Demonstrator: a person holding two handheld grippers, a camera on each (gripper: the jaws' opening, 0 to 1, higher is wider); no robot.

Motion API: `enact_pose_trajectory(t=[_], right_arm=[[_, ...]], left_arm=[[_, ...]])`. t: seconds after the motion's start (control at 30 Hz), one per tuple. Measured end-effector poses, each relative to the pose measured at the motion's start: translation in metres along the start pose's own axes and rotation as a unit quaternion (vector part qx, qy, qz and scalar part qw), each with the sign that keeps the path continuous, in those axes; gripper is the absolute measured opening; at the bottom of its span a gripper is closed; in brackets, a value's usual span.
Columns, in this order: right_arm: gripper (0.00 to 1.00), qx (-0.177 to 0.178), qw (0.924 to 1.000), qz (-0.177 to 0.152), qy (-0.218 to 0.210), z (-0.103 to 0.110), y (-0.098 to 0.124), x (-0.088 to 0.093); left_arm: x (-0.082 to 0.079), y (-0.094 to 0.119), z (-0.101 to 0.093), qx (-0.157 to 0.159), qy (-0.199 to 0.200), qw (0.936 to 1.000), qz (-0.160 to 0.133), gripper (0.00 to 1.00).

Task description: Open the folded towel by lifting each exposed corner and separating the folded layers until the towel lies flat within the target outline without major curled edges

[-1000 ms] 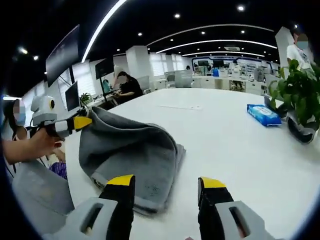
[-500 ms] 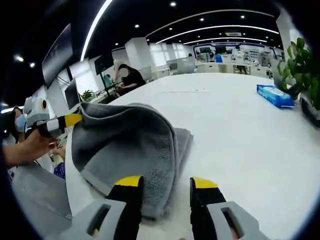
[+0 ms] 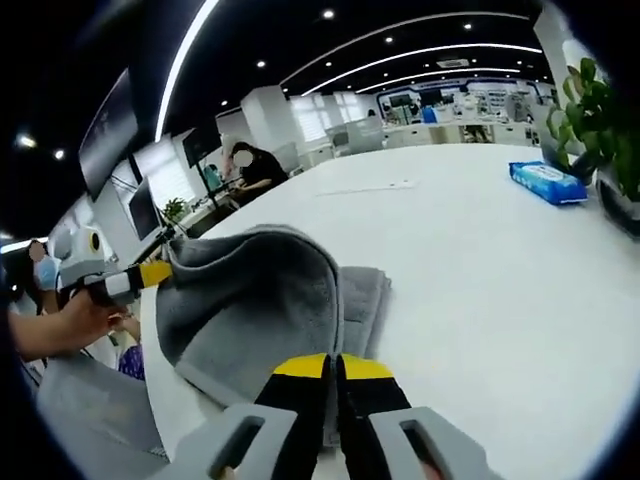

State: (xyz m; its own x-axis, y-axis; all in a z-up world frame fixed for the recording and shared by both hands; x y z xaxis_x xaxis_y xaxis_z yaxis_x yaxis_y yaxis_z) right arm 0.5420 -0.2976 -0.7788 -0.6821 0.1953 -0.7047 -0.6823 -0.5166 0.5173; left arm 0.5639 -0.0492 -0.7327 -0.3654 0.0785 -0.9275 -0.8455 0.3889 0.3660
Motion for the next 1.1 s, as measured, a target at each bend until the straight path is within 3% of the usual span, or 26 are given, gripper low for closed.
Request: enact_pose_trajectory(t=[0.17, 0.5, 0.73, 1.1], right_arm=[[0.00, -0.012, 0.9999, 0.001, -0.003, 0.023, 0.003, -0.005], [0.00, -0.045, 0.9985, 0.000, 0.031, 0.086, -0.004, -0.034], [0.00, -0.080, 0.9957, 0.001, 0.045, 0.128, -0.021, -0.053], [0.00, -0.122, 0.9908, 0.005, 0.058, 0.177, -0.052, -0.056]], left_arm=[[0.001, 0.002, 0.001, 0.008, 0.005, 0.9999, 0.007, 0.03], [-0.007, 0.010, 0.002, 0.073, 0.023, 0.9969, 0.019, 0.03], [-0.004, 0.021, 0.014, 0.077, 0.039, 0.9961, 0.019, 0.03], [0.018, 0.052, 0.040, 0.058, 0.063, 0.9960, 0.025, 0.03]])
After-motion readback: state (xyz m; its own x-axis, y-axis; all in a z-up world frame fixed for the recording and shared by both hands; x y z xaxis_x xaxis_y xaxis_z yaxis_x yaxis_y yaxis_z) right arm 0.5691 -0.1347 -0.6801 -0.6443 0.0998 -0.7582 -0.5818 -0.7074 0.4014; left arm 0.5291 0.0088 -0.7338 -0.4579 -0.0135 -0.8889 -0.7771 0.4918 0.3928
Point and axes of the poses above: the point that each gripper's makers call its tool centre point, and the gripper's own axes: y roughly backward along the fingers, z roughly to its left, x roughly out of its underside, the point moved 3 cm from there along y, roughly backward along the fingers, and after that the axes turned 10 degrees about -y, right-handed, at the moved point
